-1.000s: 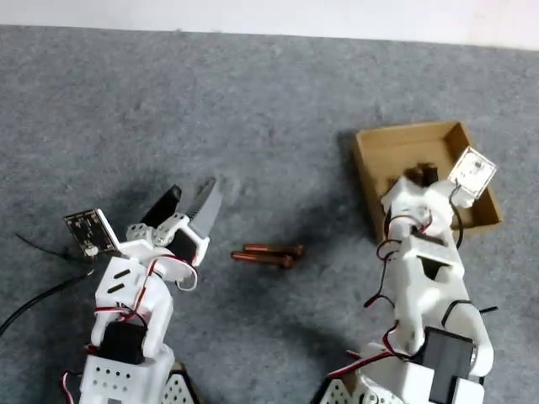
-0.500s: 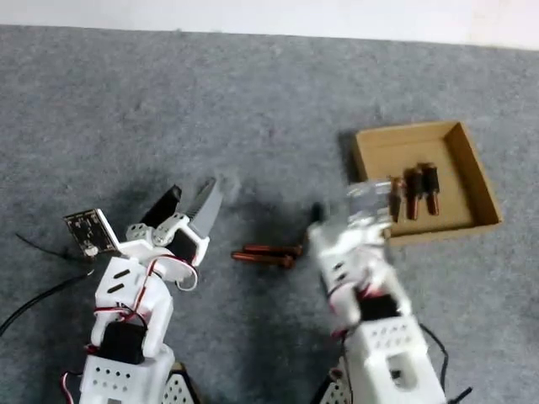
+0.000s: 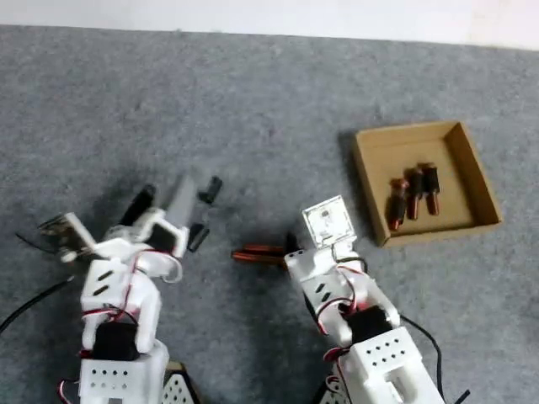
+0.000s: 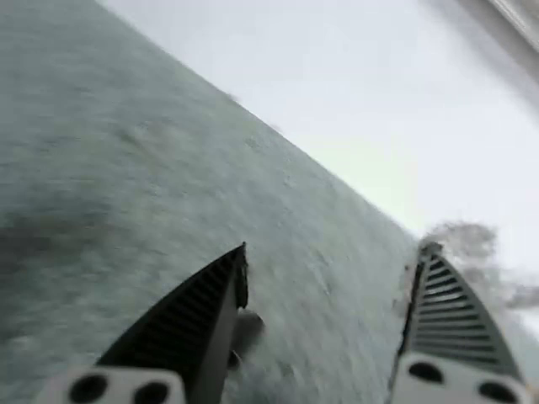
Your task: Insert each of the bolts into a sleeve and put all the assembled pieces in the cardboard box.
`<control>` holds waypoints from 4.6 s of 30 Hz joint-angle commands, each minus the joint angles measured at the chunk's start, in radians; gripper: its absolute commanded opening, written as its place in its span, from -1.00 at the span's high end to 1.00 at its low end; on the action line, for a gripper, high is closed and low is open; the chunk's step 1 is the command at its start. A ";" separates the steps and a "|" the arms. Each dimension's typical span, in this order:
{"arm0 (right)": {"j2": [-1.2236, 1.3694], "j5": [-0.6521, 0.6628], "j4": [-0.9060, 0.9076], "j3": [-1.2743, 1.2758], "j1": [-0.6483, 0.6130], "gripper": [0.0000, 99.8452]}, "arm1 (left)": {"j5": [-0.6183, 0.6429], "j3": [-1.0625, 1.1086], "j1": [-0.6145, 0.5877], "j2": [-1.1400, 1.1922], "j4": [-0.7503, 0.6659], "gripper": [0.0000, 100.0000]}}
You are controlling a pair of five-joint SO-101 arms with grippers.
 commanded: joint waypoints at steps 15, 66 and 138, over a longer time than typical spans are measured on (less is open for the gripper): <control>0.990 -0.331 0.002 -0.835 -0.278 0.50 | 0.150 0.019 -0.271 -0.019 -0.003 0.40; 1.882 -0.710 0.591 -1.860 -0.213 0.99 | 0.150 0.018 -0.289 -0.019 -0.002 0.40; 0.007 -0.132 0.240 -0.407 0.228 0.99 | 0.144 0.019 -0.209 -0.015 0.020 0.40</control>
